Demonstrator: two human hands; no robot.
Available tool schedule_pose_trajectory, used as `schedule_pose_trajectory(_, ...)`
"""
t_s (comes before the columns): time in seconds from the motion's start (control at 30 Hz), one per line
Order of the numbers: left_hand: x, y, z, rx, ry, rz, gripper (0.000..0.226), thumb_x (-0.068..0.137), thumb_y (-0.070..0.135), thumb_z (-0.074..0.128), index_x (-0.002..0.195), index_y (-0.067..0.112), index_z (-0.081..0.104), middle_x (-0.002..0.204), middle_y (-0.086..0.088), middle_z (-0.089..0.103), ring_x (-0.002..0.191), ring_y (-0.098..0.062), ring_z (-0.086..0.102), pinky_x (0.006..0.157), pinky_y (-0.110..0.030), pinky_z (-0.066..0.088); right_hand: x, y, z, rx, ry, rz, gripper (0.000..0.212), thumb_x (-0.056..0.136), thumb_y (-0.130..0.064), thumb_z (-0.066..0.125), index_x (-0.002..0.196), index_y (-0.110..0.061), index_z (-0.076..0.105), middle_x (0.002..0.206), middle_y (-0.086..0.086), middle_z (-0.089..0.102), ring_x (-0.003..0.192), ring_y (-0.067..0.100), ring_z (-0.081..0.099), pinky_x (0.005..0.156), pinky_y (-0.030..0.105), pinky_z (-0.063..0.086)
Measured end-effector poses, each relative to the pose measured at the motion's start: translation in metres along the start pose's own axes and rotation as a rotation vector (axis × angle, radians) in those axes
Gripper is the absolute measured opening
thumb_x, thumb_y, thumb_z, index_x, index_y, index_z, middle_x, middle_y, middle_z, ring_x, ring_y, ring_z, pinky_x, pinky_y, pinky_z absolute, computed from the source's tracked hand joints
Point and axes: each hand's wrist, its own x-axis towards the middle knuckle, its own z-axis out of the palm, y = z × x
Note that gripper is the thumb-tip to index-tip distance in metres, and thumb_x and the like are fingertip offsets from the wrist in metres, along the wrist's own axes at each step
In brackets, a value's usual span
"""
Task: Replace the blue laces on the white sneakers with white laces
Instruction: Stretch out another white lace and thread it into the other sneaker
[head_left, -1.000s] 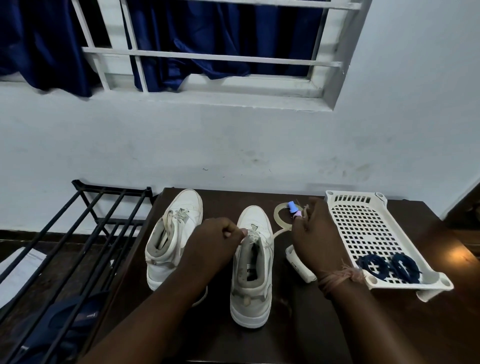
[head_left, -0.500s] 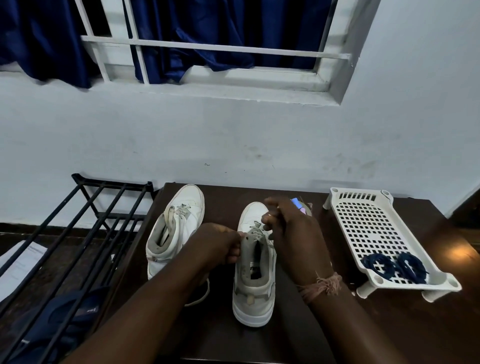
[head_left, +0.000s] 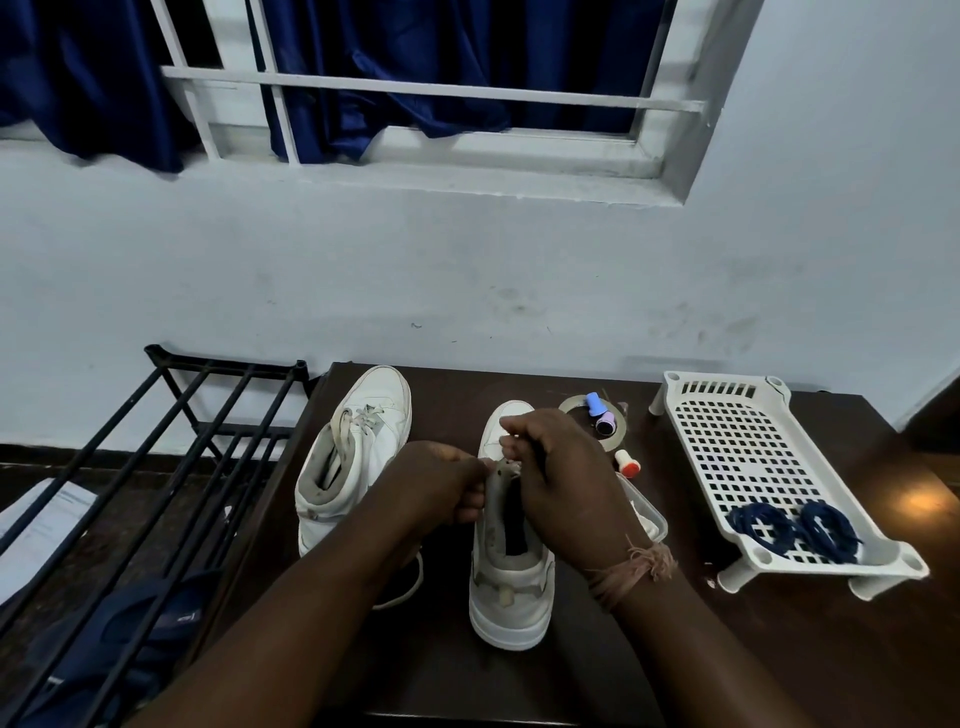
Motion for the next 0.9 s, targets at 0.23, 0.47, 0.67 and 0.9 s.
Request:
schedule_pose_trajectory(0.23,-0.002,0.001,0.000,0.009,0.007,-0.009,0.025,0.095,0.014,0.067,0.103,-0.009,0.072,0.095,-0.028,0.073,0.076,-0.023,0.066,0.063,-0.026,0.058,0.002,0.004,-0.005,-0.093,0.039,-0.013,0.041,0.074,-0.008,0.038,0.091,-0.019,0.074,0.090,-0.004,0.069,0.085,0.017,0.064,0.079,0.040,0.053)
schedule_pose_trajectory(0.47,-0.002,0.001,-0.001,-0.019,-0.005,-0.022,0.026,0.094,0.014,0.068,0.104,-0.010,0.071,0.090,-0.023,0.072,0.075,-0.022,0.067,0.063,-0.026,0.059,-0.003,0.000,0.001,-0.371,0.012,-0.029,0.033,0.070,-0.001,0.074,0.092,-0.025,0.066,0.066,-0.010,0.058,0.070,0.022,0.057,0.069,0.040,0.047)
schedule_pose_trajectory(0.67,-0.004,0.002,0.000,-0.046,-0.016,-0.005,0.016,0.092,0.017,0.072,0.090,0.001,0.073,0.080,-0.014,0.070,0.071,-0.020,0.065,0.066,-0.029,0.058,-0.006,-0.008,0.007,-0.616,-0.080,-0.082,0.046,0.044,-0.008,0.077,0.077,-0.022,0.050,0.055,-0.008,0.035,0.063,0.022,0.051,0.064,0.035,0.038)
schedule_pose_trajectory(0.9,-0.006,0.001,0.000,-0.045,-0.024,0.019,0.013,0.095,0.010,0.066,0.086,0.007,0.075,0.079,-0.013,0.073,0.068,-0.017,0.067,0.066,-0.027,0.058,-0.007,-0.012,0.010,-0.704,-0.045,-0.149,0.054,0.030,-0.012,0.084,0.071,-0.023,0.050,0.057,-0.009,0.017,0.055,0.015,0.045,0.057,0.024,0.028)
